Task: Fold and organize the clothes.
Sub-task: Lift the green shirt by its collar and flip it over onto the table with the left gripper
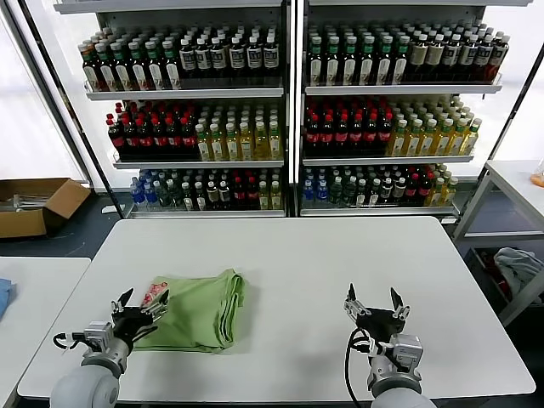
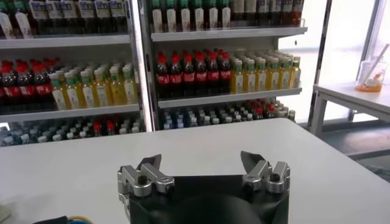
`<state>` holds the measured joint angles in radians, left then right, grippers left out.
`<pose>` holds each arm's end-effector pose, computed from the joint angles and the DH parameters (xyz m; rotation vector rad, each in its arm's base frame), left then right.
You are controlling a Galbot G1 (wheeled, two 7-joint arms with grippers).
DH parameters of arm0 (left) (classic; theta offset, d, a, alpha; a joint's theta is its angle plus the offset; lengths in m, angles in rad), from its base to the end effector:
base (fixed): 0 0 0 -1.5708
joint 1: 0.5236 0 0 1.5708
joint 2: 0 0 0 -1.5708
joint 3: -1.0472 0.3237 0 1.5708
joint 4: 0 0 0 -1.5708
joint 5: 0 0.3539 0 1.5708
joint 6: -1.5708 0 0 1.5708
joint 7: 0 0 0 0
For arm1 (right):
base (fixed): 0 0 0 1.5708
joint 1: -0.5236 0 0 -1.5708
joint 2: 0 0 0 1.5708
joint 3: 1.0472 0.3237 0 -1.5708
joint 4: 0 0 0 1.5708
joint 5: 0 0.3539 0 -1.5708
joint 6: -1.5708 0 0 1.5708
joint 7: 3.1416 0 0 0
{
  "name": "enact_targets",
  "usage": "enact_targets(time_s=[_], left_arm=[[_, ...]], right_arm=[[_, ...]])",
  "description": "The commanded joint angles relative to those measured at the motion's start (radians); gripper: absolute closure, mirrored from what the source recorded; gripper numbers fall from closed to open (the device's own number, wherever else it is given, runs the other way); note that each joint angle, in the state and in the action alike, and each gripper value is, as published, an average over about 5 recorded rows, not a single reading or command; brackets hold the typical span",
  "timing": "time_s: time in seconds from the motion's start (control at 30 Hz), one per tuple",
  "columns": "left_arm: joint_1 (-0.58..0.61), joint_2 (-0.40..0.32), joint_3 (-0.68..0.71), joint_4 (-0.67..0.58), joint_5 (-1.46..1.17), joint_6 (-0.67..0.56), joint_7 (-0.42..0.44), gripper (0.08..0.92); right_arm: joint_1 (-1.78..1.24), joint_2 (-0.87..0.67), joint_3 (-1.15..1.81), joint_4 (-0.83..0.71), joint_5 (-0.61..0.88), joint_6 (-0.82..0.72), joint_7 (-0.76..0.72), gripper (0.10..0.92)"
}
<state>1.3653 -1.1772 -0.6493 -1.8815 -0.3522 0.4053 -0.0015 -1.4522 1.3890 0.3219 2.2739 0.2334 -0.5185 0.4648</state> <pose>0.2603 0.1217 -0.2782 0.0100 -2.7516 -0.0847 0.2025 0.0360 -0.1990 -0.1821 -2.8530 -0.0505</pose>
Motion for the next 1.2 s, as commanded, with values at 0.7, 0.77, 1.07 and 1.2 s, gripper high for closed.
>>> enact_targets(time_s=[0.7,0.77,1.07,1.2], left_arm=[[0.009,-0.008,-0.008,0.067,-0.097,0.053,0.034,0.295],[0.009,-0.009,-0.007,0.067,-0.097,0.057,0.037,0.347],[0.006,-0.016,-0.005,0.067,-0.095,0.056,0.04,0.607],[0.004,-0.015,-0.01,0.069,-0.096,0.052,0.041,0.728]], right_arm=[[-0.019,-0.001,-0.002,0.008,-0.002,0.011,-0.005,0.203],[-0.019,-0.001,-0.002,0.007,-0.002,0.011,-0.005,0.203],[-0.017,0.0,-0.001,0.006,-0.002,0.012,-0.004,0.203],[-0.013,0.001,-0.001,0.004,-0.003,0.011,-0.003,0.203]])
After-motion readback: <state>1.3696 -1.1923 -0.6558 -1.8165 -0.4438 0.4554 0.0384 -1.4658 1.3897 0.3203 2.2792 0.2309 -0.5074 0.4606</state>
